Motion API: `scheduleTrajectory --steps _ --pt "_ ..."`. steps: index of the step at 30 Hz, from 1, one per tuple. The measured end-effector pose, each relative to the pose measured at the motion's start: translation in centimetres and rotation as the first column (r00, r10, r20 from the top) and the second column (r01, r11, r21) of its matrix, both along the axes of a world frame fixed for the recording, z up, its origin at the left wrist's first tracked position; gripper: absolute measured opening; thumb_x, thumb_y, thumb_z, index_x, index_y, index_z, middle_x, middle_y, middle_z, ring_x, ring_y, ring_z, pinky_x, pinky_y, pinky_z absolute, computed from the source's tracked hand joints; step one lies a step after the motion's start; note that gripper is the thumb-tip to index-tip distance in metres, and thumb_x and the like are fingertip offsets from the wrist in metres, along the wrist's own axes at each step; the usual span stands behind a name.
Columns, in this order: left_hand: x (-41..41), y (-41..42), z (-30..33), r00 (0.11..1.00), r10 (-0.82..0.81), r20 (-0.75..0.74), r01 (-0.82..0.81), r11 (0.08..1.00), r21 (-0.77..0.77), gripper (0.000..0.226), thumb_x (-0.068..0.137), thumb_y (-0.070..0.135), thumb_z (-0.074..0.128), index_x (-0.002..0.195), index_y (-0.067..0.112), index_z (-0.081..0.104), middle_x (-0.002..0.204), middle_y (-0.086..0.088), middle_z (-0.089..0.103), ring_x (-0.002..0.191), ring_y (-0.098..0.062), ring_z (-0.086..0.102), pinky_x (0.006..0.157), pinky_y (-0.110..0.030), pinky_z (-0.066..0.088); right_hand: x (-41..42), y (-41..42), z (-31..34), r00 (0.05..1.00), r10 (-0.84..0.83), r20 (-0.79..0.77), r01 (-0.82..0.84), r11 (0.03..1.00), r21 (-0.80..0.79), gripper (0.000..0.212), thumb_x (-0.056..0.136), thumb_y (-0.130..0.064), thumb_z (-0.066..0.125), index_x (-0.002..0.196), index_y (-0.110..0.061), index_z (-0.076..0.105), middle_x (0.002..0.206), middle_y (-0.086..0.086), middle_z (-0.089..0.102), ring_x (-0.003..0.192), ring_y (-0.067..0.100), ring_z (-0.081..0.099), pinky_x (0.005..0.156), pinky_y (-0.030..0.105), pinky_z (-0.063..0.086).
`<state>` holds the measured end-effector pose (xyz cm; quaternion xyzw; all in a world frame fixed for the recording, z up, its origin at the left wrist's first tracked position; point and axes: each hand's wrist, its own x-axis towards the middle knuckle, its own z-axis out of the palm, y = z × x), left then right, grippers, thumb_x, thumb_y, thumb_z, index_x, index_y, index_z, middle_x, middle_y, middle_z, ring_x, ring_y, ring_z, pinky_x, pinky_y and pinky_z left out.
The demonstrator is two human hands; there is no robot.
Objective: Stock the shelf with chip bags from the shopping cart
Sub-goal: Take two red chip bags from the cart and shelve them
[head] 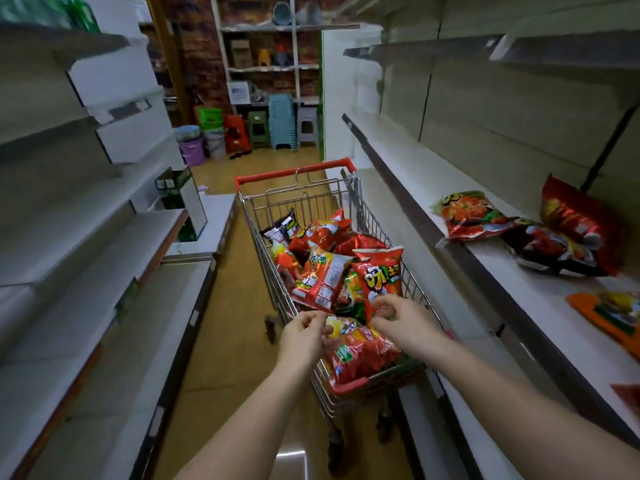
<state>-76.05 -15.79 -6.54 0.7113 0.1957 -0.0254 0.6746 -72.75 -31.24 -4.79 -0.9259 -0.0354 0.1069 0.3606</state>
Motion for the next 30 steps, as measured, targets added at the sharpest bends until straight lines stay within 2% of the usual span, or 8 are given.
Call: scheduleTrajectory --steps 3,7,14,17,22,25,27,30 --pt "3.8 0.4 -0.6 0.997 -0.071 -0.032 0.071 0.997 0.016 0.021 0.100 0.024 0.047 0.113 0.010 0.056 0.097 -0.006 0.064 0.067 -0.011 0.059 0.046 -0.014 0.046 2.9 0.0 -1.3 0.992 -0.109 -0.067 0.114 0.991 0.066 0.037 0.090 -0.021 0.058 0.126 -0.022 0.054 0.115 0.000 0.061 0.092 0.015 0.061 0.076 0.028 0.053" --pt "7.8 -0.7 -1.7 0.982 -0.170 -0.088 0.167 0.985 -0.042 0.020 0.100 0.027 0.046 0.112 0.013 0.055 0.098 -0.004 0.062 0.077 -0.015 0.058 0.061 -0.023 0.045 6.1 -1.1 -2.6 0.968 -0.215 -0.129 0.227 0.971 0.081 0.030 0.089 -0.021 0.059 0.119 -0.023 0.057 0.114 0.001 0.063 0.098 0.017 0.062 0.089 0.040 0.051" --pt "14.1 -3.2 -3.9 0.950 -0.250 -0.185 0.245 0.968 -0.047 0.015 0.101 0.026 0.044 0.106 0.015 0.053 0.093 -0.004 0.057 0.077 -0.015 0.055 0.065 -0.024 0.044 12.5 -3.7 -5.4 0.938 -0.285 -0.196 0.310 0.944 0.113 0.037 0.090 -0.018 0.059 0.126 -0.016 0.052 0.116 0.004 0.061 0.093 0.016 0.057 0.086 0.035 0.049" --pt "17.5 -4.0 -5.1 0.939 -0.259 -0.227 0.266 0.964 0.001 0.016 0.100 0.030 0.045 0.106 0.017 0.053 0.100 -0.005 0.059 0.080 -0.015 0.056 0.076 -0.030 0.047 16.5 -4.8 -7.6 0.932 -0.281 -0.230 0.312 0.943 0.112 0.041 0.090 -0.020 0.059 0.130 -0.016 0.049 0.116 0.003 0.061 0.097 0.018 0.059 0.081 0.034 0.051" --pt "23.3 -5.7 -7.6 0.918 -0.229 -0.324 0.260 0.964 0.057 0.028 0.096 0.034 0.052 0.119 0.017 0.051 0.128 -0.019 0.055 0.115 -0.034 0.055 0.097 -0.044 0.045 22.9 -6.2 -11.5 0.908 -0.271 -0.321 0.327 0.935 0.137 0.048 0.086 -0.019 0.062 0.131 -0.015 0.046 0.115 0.006 0.062 0.105 0.023 0.059 0.093 0.045 0.048" --pt "25.9 -6.6 -9.3 0.902 -0.217 -0.373 0.252 0.966 0.049 0.036 0.095 0.037 0.053 0.126 0.019 0.046 0.132 -0.015 0.051 0.119 -0.031 0.052 0.102 -0.045 0.044 25.7 -6.8 -13.6 0.902 -0.285 -0.324 0.346 0.927 0.148 0.050 0.085 -0.021 0.064 0.131 -0.015 0.046 0.125 0.007 0.059 0.113 0.025 0.057 0.096 0.047 0.046" --pt "27.0 -7.0 -10.4 0.892 -0.200 -0.405 0.233 0.972 0.035 0.047 0.095 0.036 0.054 0.136 0.016 0.040 0.129 -0.012 0.052 0.118 -0.028 0.051 0.101 -0.041 0.044 26.7 -7.1 -15.1 0.895 -0.293 -0.336 0.360 0.919 0.159 0.053 0.081 -0.023 0.068 0.129 -0.015 0.046 0.123 0.004 0.059 0.113 0.026 0.057 0.096 0.047 0.046" --pt "28.4 -7.6 -11.7 0.885 -0.193 -0.423 0.207 0.978 -0.012 0.049 0.096 0.026 0.054 0.139 0.013 0.035 0.105 -0.002 0.055 0.108 -0.025 0.055 0.089 -0.035 0.045 27.5 -7.2 -16.8 0.893 -0.279 -0.352 0.349 0.925 0.152 0.067 0.073 -0.032 0.076 0.130 -0.019 0.043 0.122 -0.002 0.058 0.114 0.022 0.056 0.097 0.044 0.046"
